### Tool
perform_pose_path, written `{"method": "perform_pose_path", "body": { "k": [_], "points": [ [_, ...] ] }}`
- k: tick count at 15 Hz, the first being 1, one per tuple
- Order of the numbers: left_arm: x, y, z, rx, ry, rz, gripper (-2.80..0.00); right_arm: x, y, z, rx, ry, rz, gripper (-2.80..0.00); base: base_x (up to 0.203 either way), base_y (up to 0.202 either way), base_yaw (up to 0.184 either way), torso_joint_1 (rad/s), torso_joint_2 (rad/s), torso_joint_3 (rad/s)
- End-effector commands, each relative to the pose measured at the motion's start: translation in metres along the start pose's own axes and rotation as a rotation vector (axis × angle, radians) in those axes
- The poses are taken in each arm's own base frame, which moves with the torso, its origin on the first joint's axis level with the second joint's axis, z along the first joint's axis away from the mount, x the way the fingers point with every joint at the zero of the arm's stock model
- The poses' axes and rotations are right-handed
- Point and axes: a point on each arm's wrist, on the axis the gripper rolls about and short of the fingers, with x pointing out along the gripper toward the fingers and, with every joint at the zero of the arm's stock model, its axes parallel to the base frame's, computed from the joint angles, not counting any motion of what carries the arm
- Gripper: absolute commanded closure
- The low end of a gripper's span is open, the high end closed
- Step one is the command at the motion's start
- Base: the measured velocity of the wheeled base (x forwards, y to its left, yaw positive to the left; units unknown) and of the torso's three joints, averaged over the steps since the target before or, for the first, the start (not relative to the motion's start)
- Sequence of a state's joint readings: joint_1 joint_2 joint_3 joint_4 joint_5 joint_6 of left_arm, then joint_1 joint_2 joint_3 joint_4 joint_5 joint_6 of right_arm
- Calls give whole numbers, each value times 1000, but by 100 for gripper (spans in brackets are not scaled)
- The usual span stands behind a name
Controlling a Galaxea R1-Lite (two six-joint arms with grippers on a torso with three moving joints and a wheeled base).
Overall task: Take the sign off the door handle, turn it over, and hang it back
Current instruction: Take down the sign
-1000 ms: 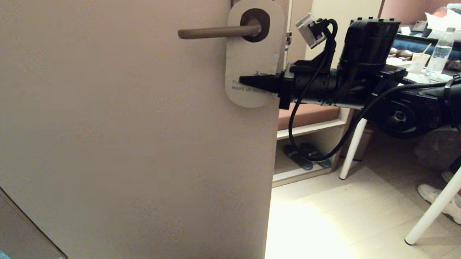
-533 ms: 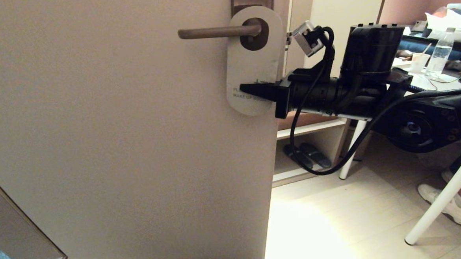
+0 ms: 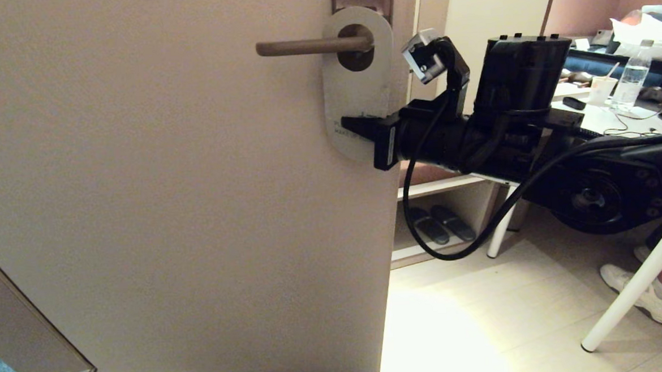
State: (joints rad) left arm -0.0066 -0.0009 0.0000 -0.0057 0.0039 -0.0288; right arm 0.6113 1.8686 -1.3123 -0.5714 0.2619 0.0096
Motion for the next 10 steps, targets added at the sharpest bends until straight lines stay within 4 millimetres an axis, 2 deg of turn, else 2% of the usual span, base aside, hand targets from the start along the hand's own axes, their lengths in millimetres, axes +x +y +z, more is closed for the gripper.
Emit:
{"method": "perform_pose_path", "body": {
  "k": [1,10],
  "points": [
    [0,0,0,0,0,1,0,4,7,-2,0,1,-9,0,0,0,0,0,0,0],
    [0,0,0,0,0,0,0,18,29,2,0,-10,-55,0,0,0,0,0,0,0]
  ]
}}
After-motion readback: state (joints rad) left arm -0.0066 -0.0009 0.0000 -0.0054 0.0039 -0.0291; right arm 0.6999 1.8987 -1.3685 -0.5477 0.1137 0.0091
